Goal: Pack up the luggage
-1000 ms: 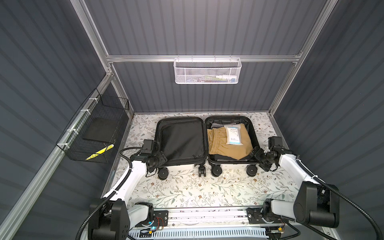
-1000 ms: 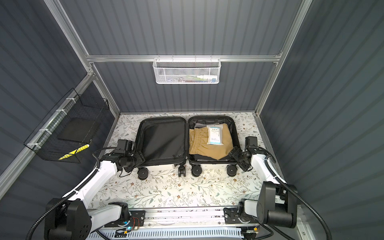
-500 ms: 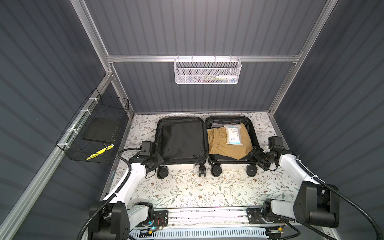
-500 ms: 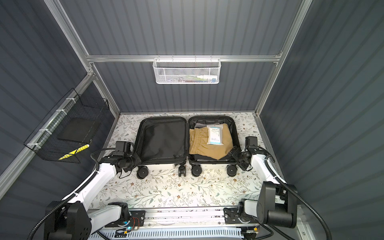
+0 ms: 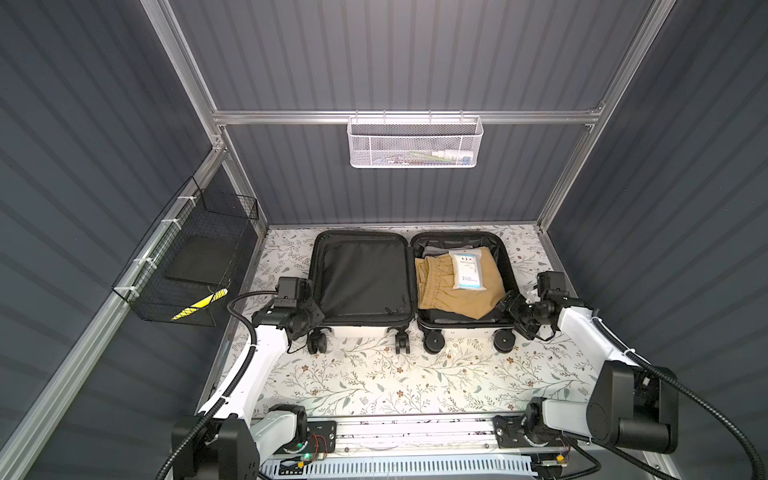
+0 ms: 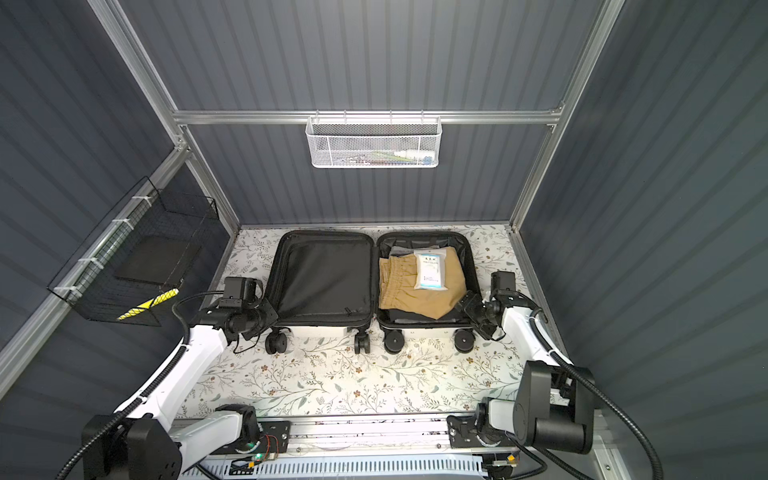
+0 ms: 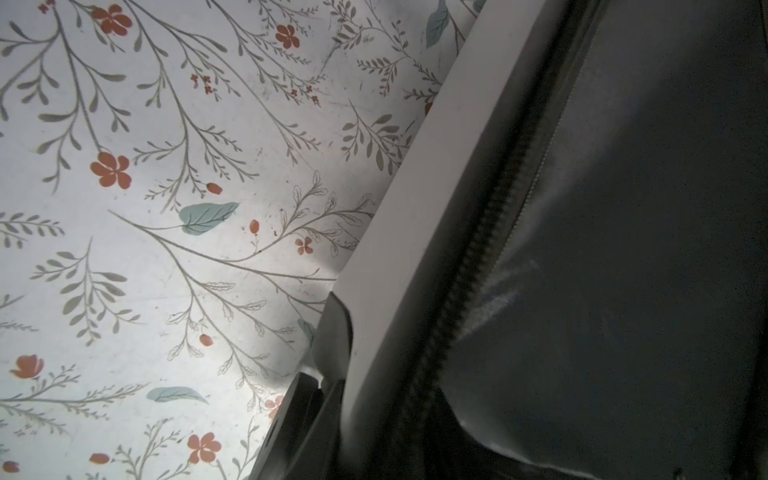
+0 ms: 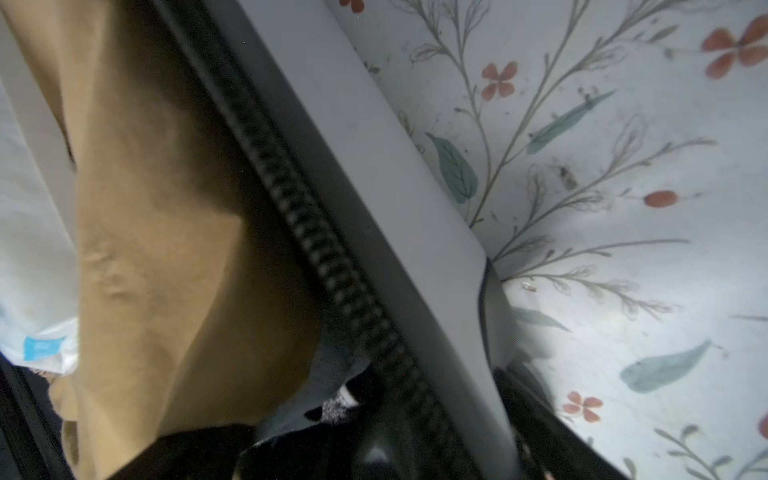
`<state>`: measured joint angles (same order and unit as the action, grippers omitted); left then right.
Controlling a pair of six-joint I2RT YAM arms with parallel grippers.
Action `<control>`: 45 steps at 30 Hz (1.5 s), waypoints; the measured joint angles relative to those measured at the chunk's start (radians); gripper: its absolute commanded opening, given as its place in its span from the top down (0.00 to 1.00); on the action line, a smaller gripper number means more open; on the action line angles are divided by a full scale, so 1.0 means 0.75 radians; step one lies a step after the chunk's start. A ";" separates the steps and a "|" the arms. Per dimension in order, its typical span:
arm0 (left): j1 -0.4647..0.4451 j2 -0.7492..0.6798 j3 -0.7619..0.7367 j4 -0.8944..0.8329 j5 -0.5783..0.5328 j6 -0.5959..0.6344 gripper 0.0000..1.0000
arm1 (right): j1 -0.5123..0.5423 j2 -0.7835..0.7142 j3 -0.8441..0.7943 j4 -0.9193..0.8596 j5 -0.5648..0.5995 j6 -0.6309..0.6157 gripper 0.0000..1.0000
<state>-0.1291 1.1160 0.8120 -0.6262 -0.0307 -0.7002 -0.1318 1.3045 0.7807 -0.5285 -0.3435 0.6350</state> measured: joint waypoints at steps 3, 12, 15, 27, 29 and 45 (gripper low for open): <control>0.000 0.000 0.014 -0.013 -0.002 0.000 0.76 | -0.018 0.000 0.016 -0.006 -0.001 -0.016 0.08; 0.000 0.001 0.034 -0.035 -0.004 -0.001 0.76 | -0.167 -0.042 0.026 -0.040 -0.004 -0.055 0.09; 0.001 0.001 0.042 -0.043 -0.004 -0.001 0.78 | -0.175 -0.053 0.026 -0.040 -0.007 -0.056 0.10; 0.001 0.002 0.090 -0.062 -0.004 0.001 0.82 | -0.198 -0.251 -0.022 -0.094 -0.043 -0.076 0.15; 0.001 0.002 0.097 -0.065 -0.004 0.001 0.83 | -0.204 -0.303 -0.023 -0.105 -0.043 -0.075 0.17; 0.001 0.007 0.142 -0.077 0.003 0.001 0.99 | -0.243 -0.094 -0.025 -0.042 -0.082 -0.089 0.59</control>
<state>-0.1287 1.1213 0.9184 -0.6838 -0.0288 -0.6994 -0.3138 1.2339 0.7616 -0.5602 -0.4049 0.5686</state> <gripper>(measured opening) 0.212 0.510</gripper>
